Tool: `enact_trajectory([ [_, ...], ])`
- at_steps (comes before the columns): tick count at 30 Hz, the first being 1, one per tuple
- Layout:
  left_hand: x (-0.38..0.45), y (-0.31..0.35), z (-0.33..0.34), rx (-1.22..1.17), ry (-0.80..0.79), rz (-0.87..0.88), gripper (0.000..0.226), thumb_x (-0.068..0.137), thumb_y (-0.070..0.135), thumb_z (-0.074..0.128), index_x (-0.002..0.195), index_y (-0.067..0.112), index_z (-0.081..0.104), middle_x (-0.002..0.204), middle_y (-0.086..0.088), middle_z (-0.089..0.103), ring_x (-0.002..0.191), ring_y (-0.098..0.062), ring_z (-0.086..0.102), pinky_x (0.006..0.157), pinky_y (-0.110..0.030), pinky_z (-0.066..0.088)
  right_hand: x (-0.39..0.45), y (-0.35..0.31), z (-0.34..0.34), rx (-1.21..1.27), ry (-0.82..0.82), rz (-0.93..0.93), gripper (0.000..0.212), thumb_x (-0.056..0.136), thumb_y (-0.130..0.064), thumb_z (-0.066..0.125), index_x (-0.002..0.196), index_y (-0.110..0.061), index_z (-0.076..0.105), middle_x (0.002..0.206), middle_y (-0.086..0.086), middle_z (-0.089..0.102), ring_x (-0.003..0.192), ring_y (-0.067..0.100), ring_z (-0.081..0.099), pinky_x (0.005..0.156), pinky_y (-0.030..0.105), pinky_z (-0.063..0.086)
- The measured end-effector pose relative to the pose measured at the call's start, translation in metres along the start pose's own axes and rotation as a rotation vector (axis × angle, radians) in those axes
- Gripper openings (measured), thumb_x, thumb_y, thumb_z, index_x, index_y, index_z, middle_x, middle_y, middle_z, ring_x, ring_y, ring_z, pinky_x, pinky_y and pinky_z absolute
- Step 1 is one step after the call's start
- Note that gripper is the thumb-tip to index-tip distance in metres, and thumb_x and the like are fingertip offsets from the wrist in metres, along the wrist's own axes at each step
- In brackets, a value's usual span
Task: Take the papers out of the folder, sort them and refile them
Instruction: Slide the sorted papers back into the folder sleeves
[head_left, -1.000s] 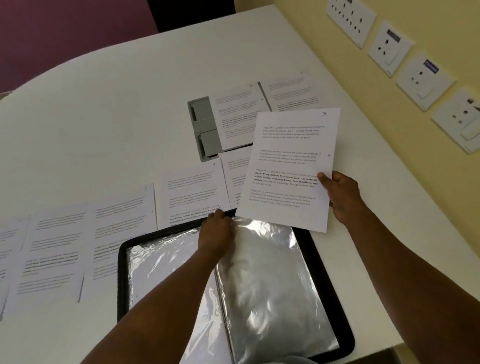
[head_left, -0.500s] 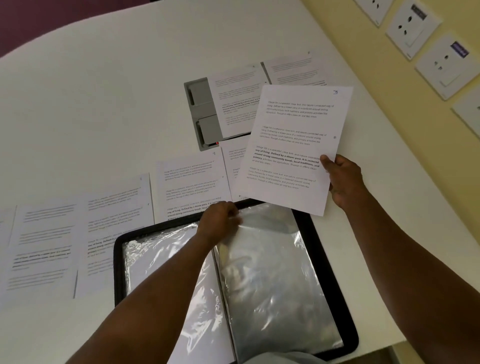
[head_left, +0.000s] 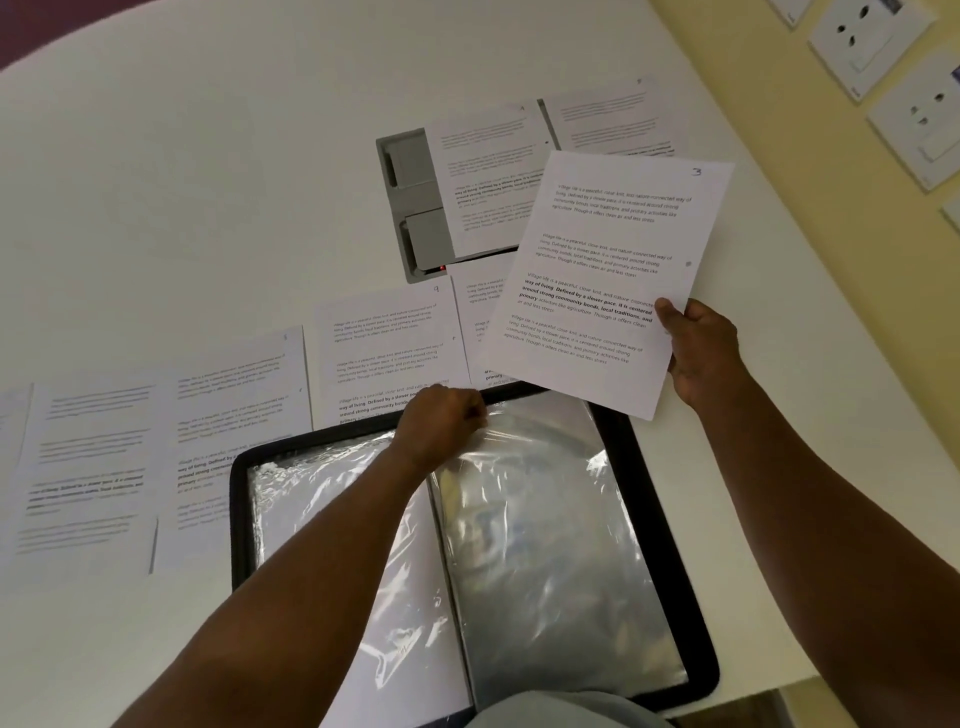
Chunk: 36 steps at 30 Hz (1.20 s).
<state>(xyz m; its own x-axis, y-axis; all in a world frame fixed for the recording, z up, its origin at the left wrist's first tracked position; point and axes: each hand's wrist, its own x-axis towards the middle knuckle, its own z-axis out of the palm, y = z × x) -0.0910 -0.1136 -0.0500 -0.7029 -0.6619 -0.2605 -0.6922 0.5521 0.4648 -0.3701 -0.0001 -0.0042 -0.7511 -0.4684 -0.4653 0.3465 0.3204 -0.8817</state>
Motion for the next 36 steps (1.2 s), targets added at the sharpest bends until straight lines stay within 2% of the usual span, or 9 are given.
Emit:
enact_trajectory([
  [3,-0.002,-0.001,-0.001,0.013,-0.007,0.012,0.013,0.086,0.031,0.069,0.095,0.021,0.069,0.093,-0.003,0.071,0.087,-0.022,0.064,0.078,-0.037,0.052,0.001,0.001,0.004,0.009,-0.006,-0.006,0.004,0.094,-0.021,0.062,0.094,-0.021,0.067,0.095,-0.002,0.07,0.085,0.014,0.066,0.074,0.033,0.055],
  [8,-0.006,0.003,-0.002,0.028,0.067,0.063,0.013,0.079,0.023,0.076,0.085,0.015,0.068,0.095,0.0,0.058,0.09,-0.015,0.047,0.07,-0.029,0.042,0.001,0.001,0.015,0.021,-0.018,0.009,0.006,0.094,-0.02,0.063,0.089,-0.022,0.067,0.096,-0.001,0.07,0.087,0.015,0.066,0.074,0.033,0.056],
  [12,-0.008,0.003,0.0,-0.024,0.015,-0.007,0.004,0.083,0.024,0.072,0.086,0.022,0.073,0.09,0.002,0.068,0.085,-0.015,0.061,0.074,-0.035,0.053,0.001,0.001,0.024,0.051,-0.03,0.017,0.006,0.093,-0.02,0.063,0.089,-0.021,0.067,0.097,0.0,0.071,0.091,0.018,0.066,0.081,0.037,0.057],
  [14,-0.01,0.002,0.001,-0.001,-0.006,-0.005,0.01,0.086,0.026,0.068,0.092,0.025,0.075,0.093,-0.001,0.071,0.084,-0.017,0.065,0.075,-0.038,0.055,0.001,0.001,0.028,0.064,-0.03,0.033,0.006,0.094,-0.02,0.063,0.091,-0.022,0.068,0.098,0.0,0.071,0.091,0.017,0.066,0.084,0.038,0.056],
  [21,-0.015,0.005,0.005,0.044,0.055,0.015,0.02,0.097,0.027,0.05,0.107,0.022,0.068,0.094,-0.006,0.067,0.083,-0.025,0.063,0.07,-0.037,0.053,-0.004,0.003,0.033,0.113,-0.02,0.059,0.007,0.094,-0.019,0.062,0.09,-0.021,0.068,0.096,0.0,0.071,0.091,0.019,0.067,0.083,0.038,0.058],
  [26,-0.02,0.004,0.007,-0.038,0.111,0.069,0.013,0.09,0.017,0.059,0.098,0.015,0.068,0.099,-0.002,0.065,0.09,-0.019,0.059,0.073,-0.036,0.052,-0.007,0.002,0.035,0.157,-0.031,0.06,0.007,0.094,-0.018,0.062,0.093,-0.02,0.068,0.098,0.002,0.071,0.09,0.018,0.067,0.083,0.04,0.058],
  [31,-0.028,0.005,0.005,-0.171,0.008,0.029,0.022,0.082,0.028,0.049,0.096,0.016,0.061,0.085,-0.002,0.069,0.08,-0.021,0.064,0.073,-0.036,0.053,-0.008,0.0,0.043,0.206,-0.099,0.05,0.01,0.093,-0.011,0.063,0.096,-0.019,0.068,0.1,0.002,0.071,0.09,0.017,0.067,0.076,0.034,0.058],
  [33,-0.029,0.006,0.006,-0.181,-0.008,0.021,0.018,0.083,0.022,0.051,0.097,0.015,0.058,0.084,-0.004,0.067,0.079,-0.023,0.062,0.073,-0.037,0.052,-0.009,-0.002,0.049,0.201,-0.121,0.046,0.013,0.092,-0.009,0.063,0.098,-0.019,0.067,0.101,0.002,0.07,0.088,0.015,0.067,0.073,0.031,0.057],
  [36,-0.028,0.005,0.007,-0.175,0.026,0.011,0.01,0.089,0.012,0.055,0.098,0.015,0.058,0.083,-0.005,0.068,0.078,-0.024,0.063,0.071,-0.037,0.052,-0.008,-0.001,0.058,0.169,-0.137,0.042,0.013,0.091,-0.008,0.064,0.098,-0.019,0.067,0.102,0.002,0.07,0.088,0.016,0.067,0.078,0.035,0.058],
])
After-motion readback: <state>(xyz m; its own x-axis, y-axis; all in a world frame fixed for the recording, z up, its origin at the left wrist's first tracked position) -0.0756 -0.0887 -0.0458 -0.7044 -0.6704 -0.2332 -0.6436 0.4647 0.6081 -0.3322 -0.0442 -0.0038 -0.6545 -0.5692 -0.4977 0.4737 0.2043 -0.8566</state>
